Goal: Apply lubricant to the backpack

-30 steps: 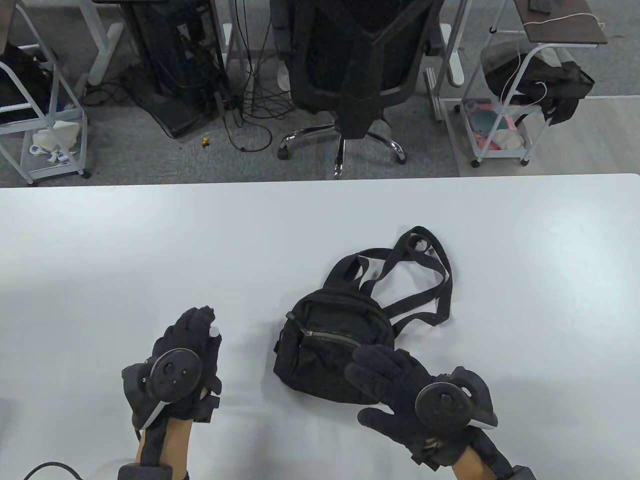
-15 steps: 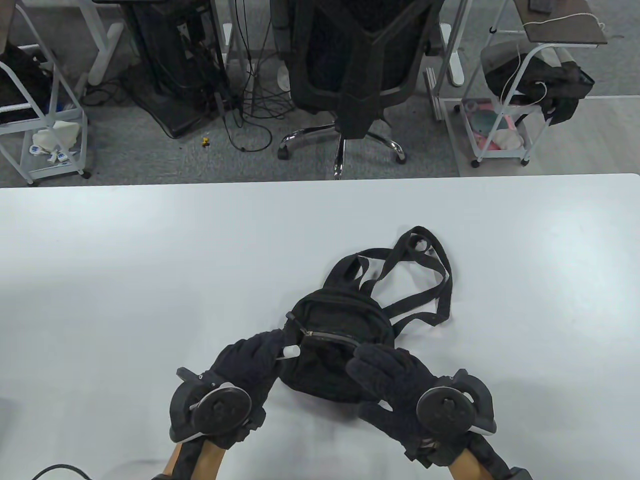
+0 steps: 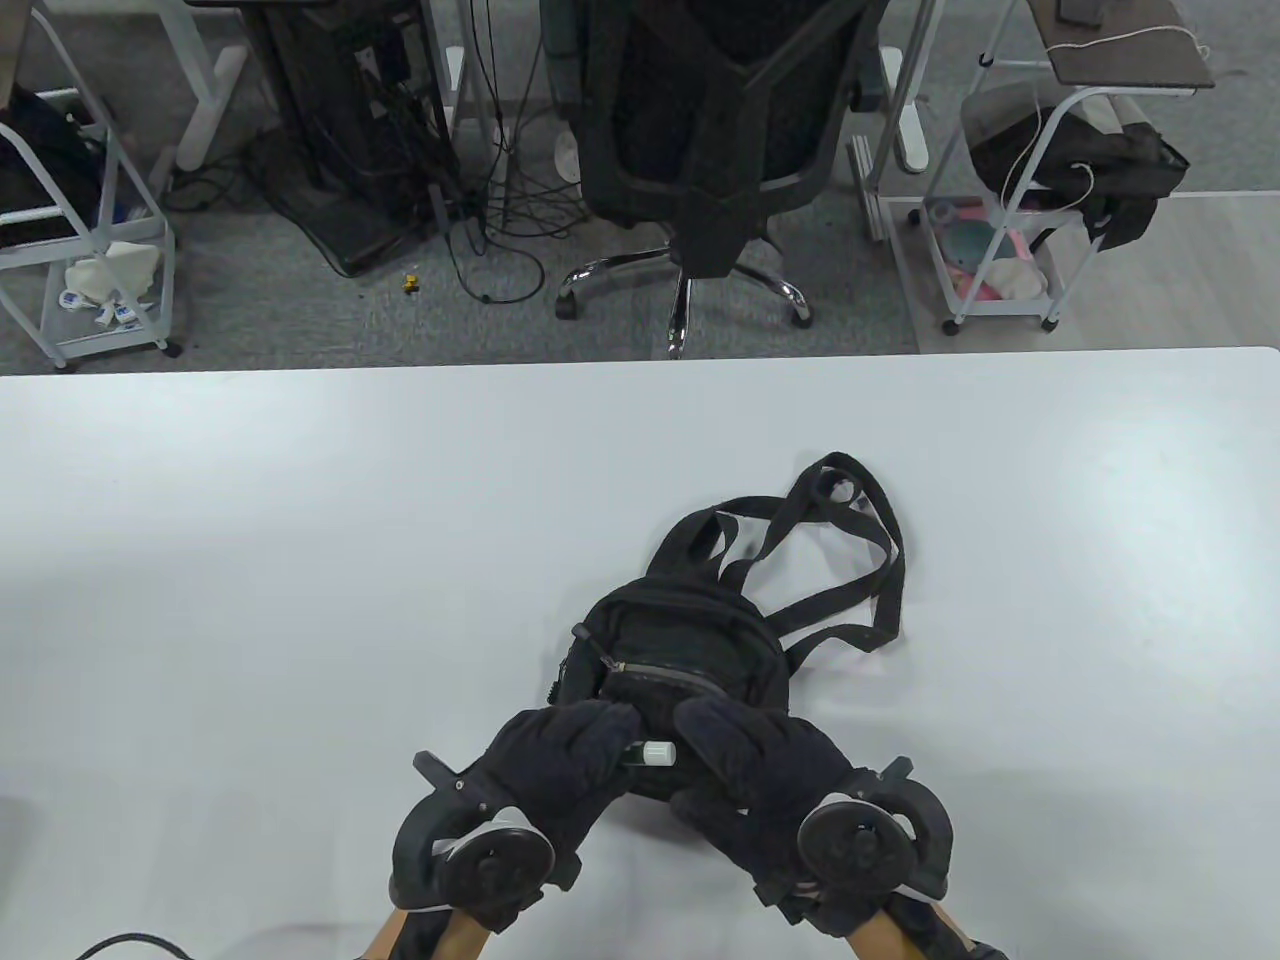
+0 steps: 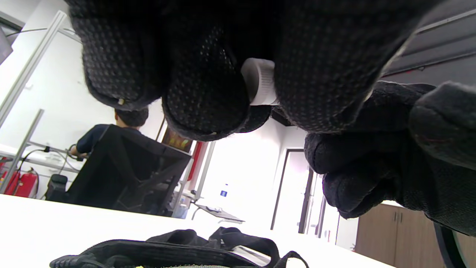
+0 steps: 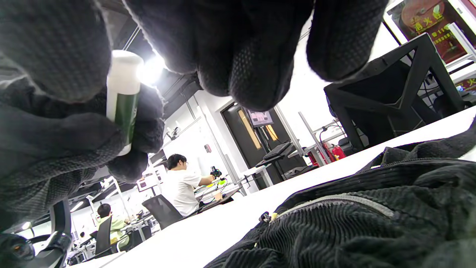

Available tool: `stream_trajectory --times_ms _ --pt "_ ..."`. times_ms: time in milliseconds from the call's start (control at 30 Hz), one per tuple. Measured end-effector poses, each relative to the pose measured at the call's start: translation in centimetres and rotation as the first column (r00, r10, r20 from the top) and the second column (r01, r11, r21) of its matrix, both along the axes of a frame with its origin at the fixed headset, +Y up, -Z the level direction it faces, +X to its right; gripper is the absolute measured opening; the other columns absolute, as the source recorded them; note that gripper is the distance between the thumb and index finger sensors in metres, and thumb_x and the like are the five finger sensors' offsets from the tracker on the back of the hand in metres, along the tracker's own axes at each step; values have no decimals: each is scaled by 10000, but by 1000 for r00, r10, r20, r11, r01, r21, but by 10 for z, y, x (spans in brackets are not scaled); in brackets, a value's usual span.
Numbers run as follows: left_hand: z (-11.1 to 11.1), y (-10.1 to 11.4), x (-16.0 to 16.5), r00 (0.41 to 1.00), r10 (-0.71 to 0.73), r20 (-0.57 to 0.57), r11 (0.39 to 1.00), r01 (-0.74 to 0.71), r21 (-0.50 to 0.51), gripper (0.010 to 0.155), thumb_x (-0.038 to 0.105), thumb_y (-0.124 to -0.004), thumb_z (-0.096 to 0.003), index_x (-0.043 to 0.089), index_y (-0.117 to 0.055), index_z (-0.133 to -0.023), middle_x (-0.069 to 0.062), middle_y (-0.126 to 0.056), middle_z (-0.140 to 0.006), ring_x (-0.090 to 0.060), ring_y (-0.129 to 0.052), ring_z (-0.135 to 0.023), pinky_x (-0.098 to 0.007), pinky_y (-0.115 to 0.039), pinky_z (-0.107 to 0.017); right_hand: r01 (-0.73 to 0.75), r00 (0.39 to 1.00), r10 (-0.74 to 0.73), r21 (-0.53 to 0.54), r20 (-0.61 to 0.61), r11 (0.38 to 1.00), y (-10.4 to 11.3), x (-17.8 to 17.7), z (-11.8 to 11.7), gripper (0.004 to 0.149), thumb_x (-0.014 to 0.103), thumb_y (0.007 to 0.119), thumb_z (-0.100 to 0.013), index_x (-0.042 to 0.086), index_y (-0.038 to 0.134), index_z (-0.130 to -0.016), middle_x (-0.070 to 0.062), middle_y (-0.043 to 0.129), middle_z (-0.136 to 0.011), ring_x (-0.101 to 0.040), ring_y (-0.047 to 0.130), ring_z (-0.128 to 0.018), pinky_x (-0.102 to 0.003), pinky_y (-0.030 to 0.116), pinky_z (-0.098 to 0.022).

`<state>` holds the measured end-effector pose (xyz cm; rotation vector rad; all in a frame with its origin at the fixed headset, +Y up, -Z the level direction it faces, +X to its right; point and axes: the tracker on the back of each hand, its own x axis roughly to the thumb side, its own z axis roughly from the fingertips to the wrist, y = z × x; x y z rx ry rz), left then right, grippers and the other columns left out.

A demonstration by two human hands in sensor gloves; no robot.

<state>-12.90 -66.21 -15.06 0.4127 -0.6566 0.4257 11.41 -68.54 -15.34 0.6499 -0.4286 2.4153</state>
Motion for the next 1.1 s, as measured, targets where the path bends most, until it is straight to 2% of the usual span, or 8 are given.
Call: stream_trajectory --times_ms 167,533,767,967,1100 --pt "1 -2 4 1000 -19 3 1000 19 5 540 389 -1014 -361 128 -936 -827 -116 -1018 -745 -258 -1121 -468 -492 -986 -455 11 1000 -11 3 3 1000 -1 -4 0 636 632 883 -406 329 765 -953 14 903 -870 -182 1050 -637 -493 823 -564" --pt "2 -3 9 999 -43 26 999 43 0 537 387 -1024 -352 131 -942 -817 -111 -1022 -734 -254 -1120 -459 -490 -989 -455 1 1000 -1 -1 10 1000 -3 -7 0 600 607 868 -426 329 765 -947 20 907 -853 -171 1053 -614 -488 835 -550" --pt "3 -4 13 998 -56 31 998 56 2 534 393 -1026 -350 126 -950 -806 -114 -1028 -720 -255 -1122 -449 -495 -994 -445 12 999 -13 28 32 1000 -2 -11 3 536 557 890 -429 343 801 -912 51 976 -753 -122 1106 -502 -443 894 -493" --pt "3 -9 22 995 -93 45 995 94 -24 529 405 -996 -361 107 -944 -796 -130 -1015 -689 -260 -1096 -413 -517 -979 -438 34 999 -35 52 5 998 6 -7 4 456 521 927 -417 393 852 -849 86 1011 -715 -84 1133 -506 -399 894 -519" --pt "3 -10 30 991 -126 49 992 126 -8 523 397 -958 -377 103 -941 -809 -139 -1016 -694 -263 -1096 -413 -521 -975 -448 48 999 -48 50 -5 998 7 -3 3 443 497 937 -410 369 866 -828 74 1017 -696 -97 1129 -488 -386 892 -538"
